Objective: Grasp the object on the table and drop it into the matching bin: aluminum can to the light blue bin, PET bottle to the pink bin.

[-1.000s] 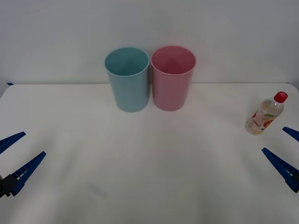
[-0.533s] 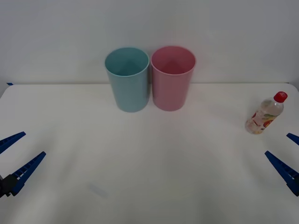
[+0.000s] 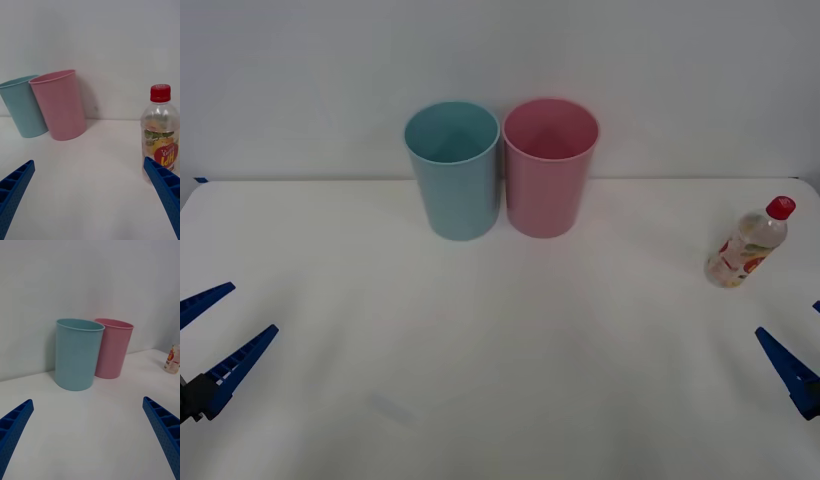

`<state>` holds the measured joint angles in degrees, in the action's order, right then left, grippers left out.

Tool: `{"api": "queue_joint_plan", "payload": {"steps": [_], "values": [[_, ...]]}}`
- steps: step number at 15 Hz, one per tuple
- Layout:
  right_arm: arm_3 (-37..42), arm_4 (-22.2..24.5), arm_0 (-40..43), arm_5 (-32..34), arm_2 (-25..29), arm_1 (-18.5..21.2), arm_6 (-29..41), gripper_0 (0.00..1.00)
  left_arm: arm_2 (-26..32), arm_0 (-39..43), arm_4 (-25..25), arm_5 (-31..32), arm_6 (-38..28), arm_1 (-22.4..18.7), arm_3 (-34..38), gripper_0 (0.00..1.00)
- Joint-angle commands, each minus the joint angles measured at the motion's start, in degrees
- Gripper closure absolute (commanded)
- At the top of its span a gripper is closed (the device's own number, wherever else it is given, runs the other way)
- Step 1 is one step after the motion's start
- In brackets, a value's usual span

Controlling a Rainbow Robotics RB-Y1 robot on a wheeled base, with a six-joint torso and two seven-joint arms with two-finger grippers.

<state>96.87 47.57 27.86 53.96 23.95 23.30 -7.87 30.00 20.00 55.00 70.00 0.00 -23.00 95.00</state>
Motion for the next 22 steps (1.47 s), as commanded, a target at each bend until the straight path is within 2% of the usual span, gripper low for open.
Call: {"api": "queue_joint_plan", "payload": {"steps": [1, 4, 13, 22], "values": [[-0.01, -2.57, 0.62, -5.45, -2.33, -0.01, -6.64, 0.00, 0.00, 0.00, 0.00, 0.00, 0.00, 0.00, 0.00, 0.00], [-0.01, -4.15, 0.62, -9.75, -3.83, -0.27, -10.59, 0.00, 0.00, 0.00, 0.00, 0.00, 0.00, 0.00, 0.00, 0.00], [-0.54, -4.41, -2.72, -21.53, -8.13, -0.89, -12.61, 0.00, 0.00, 0.00, 0.00, 0.00, 0.00, 0.00, 0.00, 0.00], [-15.04, -2.39, -15.56, -21.79, -8.75, -0.98, -15.34, 0.00, 0.00, 0.00, 0.00, 0.00, 0.00, 0.00, 0.00, 0.00]]}}
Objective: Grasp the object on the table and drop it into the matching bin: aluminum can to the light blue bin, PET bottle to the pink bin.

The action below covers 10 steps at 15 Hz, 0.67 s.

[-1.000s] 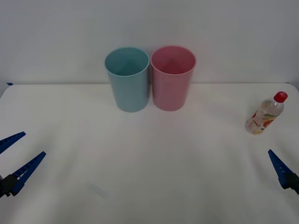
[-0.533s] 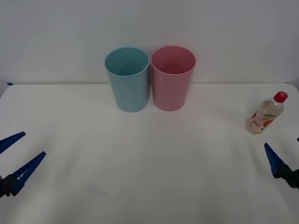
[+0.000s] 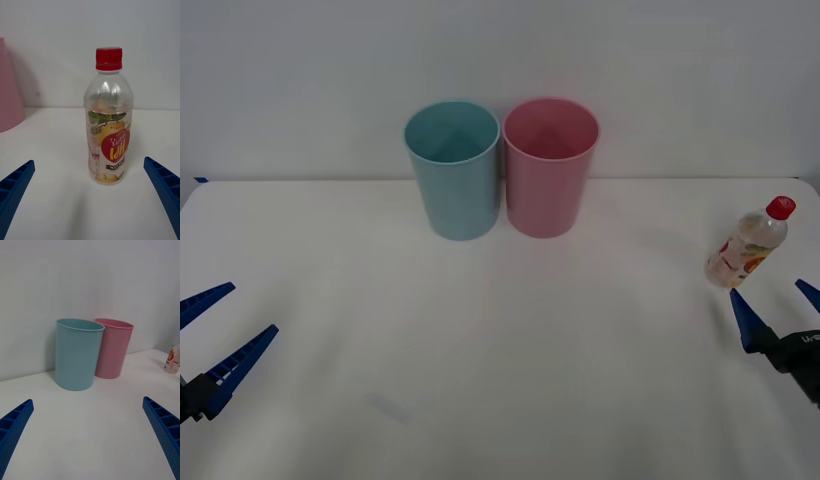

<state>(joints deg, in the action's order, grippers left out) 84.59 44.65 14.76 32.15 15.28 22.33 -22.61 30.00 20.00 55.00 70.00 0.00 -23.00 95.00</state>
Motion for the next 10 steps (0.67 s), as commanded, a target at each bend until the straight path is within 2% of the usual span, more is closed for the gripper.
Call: {"api": "queue_joint_plan", "payload": {"steps": [1, 7, 10], "values": [[-4.52, 0.70, -4.13, 0.02, -0.08, 0.00, -0.86, 0.00, 0.00, 0.00, 0.00, 0.00, 0.00, 0.00, 0.00, 0.00], [-13.49, 1.14, -12.57, -0.16, 0.01, 0.00, -2.80, 0.00, 0.00, 0.00, 0.00, 0.00, 0.00, 0.00, 0.00, 0.00], [-14.81, 1.14, -14.67, -2.62, -0.08, 0.00, -3.76, 0.00, 0.00, 0.00, 0.00, 0.00, 0.00, 0.00, 0.00, 0.00]]}}
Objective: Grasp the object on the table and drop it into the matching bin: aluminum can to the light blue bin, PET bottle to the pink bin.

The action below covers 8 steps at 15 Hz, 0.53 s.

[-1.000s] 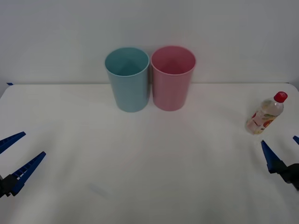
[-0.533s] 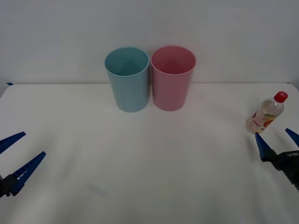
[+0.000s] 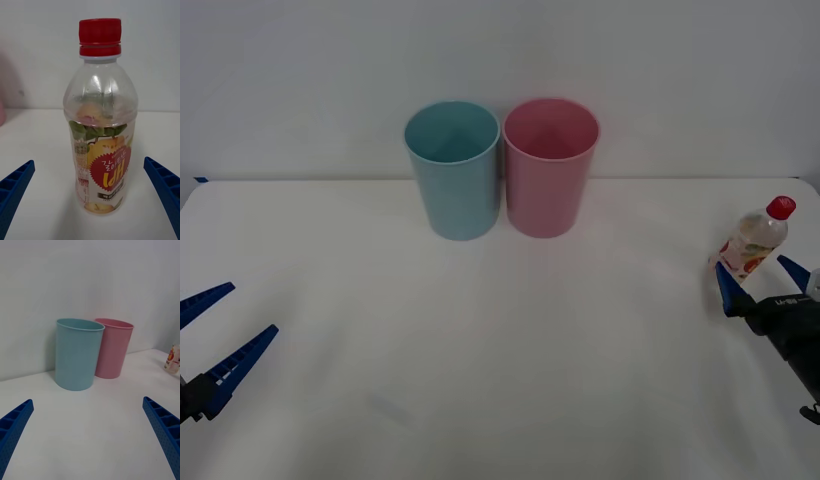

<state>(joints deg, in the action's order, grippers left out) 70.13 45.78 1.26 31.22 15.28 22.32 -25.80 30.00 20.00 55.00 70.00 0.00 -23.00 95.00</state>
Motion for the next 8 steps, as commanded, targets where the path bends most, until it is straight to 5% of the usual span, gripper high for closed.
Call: {"api": "queue_joint_plan", "payload": {"steps": [1, 8], "values": [[-0.35, 0.01, -1.62, -2.57, -0.25, 0.00, -0.92, 0.00, 0.00, 0.00, 0.00, 0.00, 0.00, 0.00, 0.00, 0.00], [-7.56, 0.01, -8.03, -3.27, -0.61, 0.00, -3.03, 0.00, 0.00, 0.00, 0.00, 0.00, 0.00, 0.00, 0.00, 0.00]]}}
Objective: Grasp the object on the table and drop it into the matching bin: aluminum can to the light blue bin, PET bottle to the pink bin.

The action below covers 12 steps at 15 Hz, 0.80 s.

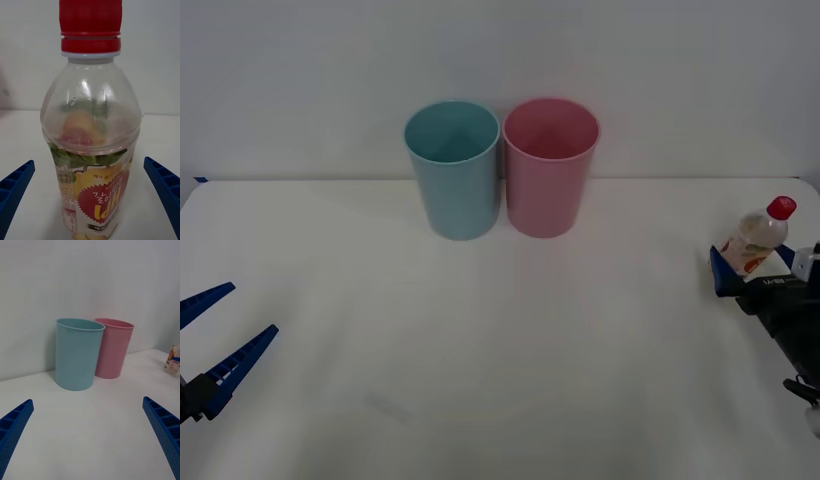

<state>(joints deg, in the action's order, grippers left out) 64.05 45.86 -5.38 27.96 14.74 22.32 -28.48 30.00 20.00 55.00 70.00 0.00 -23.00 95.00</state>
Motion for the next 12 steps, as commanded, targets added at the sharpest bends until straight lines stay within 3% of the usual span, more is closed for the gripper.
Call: {"api": "queue_joint_plan", "payload": {"steps": [1, 8, 9, 10, 11, 12], "values": [[-2.35, -0.07, -2.27, -0.01, -0.06, 0.00, -0.70, 0.00, 0.00, 0.00, 0.00, 0.00, 0.00, 0.00, 0.00, 0.00], [-3.94, 0.02, -3.85, -0.18, -0.33, 0.00, -1.58, 0.00, 0.00, 0.00, 0.00, 0.00, 0.00, 0.00, 0.00, 0.00], [-3.85, -0.07, -3.85, -0.18, -0.33, 0.00, -1.75, 0.24, 0.00, 0.00, 0.00, 0.00, 0.00, 0.00, 0.00, 0.00], [-3.94, 0.02, -3.85, -0.18, -0.33, 0.00, -2.02, 0.84, 0.00, 0.00, 0.00, 0.00, 0.00, 0.00, 0.00, 0.00], [-3.94, -0.07, -3.85, -0.18, -0.33, 0.00, -2.19, 1.00, 0.00, 0.00, 0.00, 0.00, 0.00, 0.00, 0.00, 0.00], [-3.85, -0.07, -3.94, -0.18, -0.33, 0.00, -2.28, 1.00, 0.00, 0.00, 0.00, 0.00, 0.00, 0.00, 0.00, 0.00]]}}
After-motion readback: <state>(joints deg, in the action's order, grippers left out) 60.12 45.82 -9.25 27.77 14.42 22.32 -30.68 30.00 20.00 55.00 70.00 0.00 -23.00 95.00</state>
